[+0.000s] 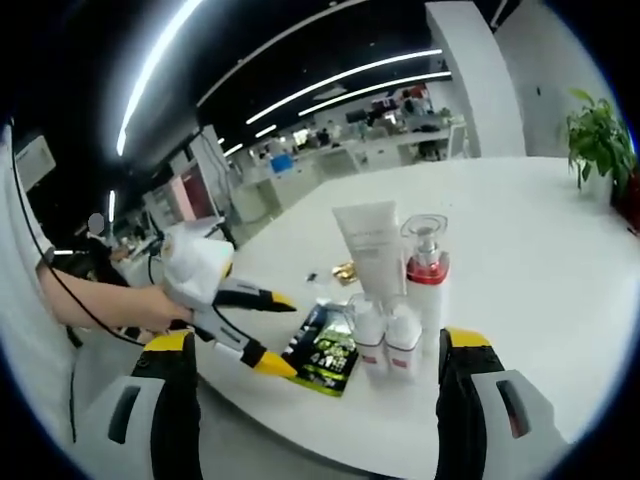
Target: Arrange the skincare products in the storage area until every visible bottle or jar stands upright without overlapping.
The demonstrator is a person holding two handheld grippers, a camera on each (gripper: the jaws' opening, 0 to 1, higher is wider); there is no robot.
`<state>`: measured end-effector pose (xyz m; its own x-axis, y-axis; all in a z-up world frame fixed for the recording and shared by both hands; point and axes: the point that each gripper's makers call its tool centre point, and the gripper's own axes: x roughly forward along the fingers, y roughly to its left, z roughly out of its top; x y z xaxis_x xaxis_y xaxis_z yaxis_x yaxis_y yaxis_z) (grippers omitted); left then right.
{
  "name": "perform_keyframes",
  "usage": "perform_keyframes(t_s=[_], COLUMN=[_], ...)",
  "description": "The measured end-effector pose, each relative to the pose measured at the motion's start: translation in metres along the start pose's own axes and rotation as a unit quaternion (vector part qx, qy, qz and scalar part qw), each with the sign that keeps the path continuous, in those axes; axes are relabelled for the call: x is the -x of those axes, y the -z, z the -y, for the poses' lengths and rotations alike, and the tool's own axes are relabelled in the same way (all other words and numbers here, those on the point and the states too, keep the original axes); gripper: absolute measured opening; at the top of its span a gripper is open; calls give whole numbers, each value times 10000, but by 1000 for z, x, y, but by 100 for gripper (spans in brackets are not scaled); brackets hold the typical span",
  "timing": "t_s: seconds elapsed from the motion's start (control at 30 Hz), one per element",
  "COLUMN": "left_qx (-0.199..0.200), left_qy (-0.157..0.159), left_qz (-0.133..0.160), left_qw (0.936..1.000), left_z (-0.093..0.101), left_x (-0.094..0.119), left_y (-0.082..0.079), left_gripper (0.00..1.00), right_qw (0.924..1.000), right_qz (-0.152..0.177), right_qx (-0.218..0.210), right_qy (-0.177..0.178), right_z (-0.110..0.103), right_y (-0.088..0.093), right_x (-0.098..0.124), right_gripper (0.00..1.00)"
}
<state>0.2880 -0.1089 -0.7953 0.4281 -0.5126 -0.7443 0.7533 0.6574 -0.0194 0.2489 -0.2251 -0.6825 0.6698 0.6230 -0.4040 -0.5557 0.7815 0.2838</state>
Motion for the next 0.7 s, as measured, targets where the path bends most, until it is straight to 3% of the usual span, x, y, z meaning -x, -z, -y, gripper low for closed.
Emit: perform_keyframes(t_s=[0.37, 0.7], left_qx=[364, 954], left_qy=[-274, -589], left_qz=[206, 325], left_qw=[9987, 9932], left_z=[-8, -22], left_x=[33, 60], left_y=[2, 23], left_gripper=[78, 81], right_qw=[9996, 9992], right_qz=[-145, -162], right_qx=[224, 296], right_qy=[-100, -205], right_z=[-7, -11], right_y=[4, 4], right_x=[-2, -2], right_gripper=[99, 99])
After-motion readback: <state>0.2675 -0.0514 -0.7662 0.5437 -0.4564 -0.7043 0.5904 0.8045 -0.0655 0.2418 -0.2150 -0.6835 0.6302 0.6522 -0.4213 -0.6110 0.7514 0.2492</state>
